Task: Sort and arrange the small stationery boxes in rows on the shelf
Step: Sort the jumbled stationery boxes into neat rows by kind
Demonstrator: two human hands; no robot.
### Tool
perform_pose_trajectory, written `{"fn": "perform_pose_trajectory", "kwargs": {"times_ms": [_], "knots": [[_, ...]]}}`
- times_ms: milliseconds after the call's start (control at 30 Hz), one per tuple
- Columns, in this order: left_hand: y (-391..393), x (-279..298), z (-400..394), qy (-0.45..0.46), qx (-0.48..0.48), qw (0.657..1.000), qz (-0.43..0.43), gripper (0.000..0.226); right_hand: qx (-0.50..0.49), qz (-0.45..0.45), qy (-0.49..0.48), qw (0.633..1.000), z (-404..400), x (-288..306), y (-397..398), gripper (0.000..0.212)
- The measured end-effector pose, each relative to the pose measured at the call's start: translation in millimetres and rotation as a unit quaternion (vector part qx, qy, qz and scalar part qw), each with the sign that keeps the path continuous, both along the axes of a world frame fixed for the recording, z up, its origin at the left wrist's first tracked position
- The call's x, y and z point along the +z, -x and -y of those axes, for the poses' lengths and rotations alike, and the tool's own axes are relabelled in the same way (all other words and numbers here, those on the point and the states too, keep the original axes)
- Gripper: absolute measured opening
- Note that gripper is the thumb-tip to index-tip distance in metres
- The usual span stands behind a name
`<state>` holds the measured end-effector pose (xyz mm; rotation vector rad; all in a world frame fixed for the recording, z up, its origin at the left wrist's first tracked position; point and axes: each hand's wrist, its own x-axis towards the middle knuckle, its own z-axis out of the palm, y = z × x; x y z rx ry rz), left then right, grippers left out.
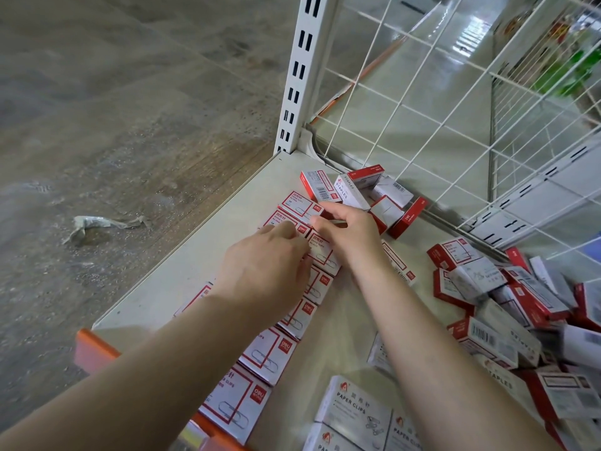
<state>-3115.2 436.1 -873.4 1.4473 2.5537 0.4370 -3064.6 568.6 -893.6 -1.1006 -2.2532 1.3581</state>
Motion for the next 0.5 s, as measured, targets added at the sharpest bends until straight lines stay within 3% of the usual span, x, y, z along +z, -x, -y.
{"fn": "perform_pose_trajectory", "kwargs": {"times_ms": [500], "knots": [[-4.9, 0.6, 2.2, 0.013, -0.009, 1.0, 0.0, 0.037, -0.011, -0.018, -0.036, 0.999, 2.5, 6.1, -13.2, 0.032]]}}
